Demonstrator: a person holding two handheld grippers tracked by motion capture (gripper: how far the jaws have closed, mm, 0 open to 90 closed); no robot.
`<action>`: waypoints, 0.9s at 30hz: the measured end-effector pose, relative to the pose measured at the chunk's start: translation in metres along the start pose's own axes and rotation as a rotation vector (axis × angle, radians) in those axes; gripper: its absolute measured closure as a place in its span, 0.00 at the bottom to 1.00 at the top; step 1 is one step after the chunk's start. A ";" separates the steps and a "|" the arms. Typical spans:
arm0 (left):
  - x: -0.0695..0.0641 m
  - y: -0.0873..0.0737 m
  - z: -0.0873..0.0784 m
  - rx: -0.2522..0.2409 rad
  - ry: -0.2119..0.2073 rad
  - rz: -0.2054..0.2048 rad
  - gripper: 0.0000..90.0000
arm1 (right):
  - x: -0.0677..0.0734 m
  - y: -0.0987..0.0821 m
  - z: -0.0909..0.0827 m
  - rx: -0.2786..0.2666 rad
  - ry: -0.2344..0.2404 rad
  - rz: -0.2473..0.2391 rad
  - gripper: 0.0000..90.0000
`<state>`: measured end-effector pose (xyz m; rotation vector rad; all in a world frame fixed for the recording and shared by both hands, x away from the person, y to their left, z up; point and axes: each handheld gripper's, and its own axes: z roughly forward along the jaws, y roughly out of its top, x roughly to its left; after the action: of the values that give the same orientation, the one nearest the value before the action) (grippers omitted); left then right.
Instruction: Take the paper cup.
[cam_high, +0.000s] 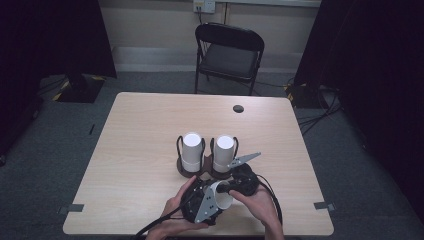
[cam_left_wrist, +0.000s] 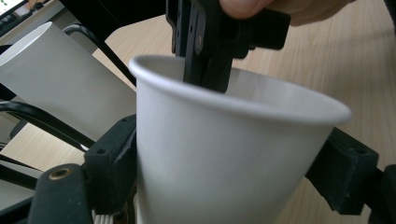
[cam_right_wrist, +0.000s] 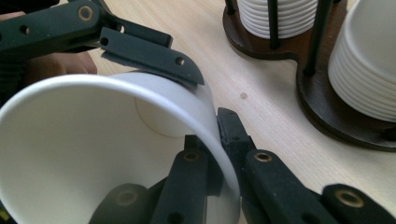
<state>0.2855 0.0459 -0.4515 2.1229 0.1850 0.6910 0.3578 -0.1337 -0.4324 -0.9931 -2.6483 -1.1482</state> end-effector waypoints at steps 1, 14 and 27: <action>0.000 0.000 0.000 0.000 0.000 0.000 0.21 | 0.000 0.000 0.001 0.000 0.006 0.004 0.99; 0.002 0.002 0.001 -0.023 0.011 -0.021 0.21 | 0.004 0.004 0.009 0.004 0.026 0.022 0.99; 0.003 0.001 0.002 -0.019 -0.012 -0.051 0.24 | 0.007 0.002 0.008 0.011 -0.005 0.025 0.96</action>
<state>0.2888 0.0446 -0.4509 2.0961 0.2245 0.6479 0.3552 -0.1232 -0.4345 -1.0249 -2.6352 -1.1263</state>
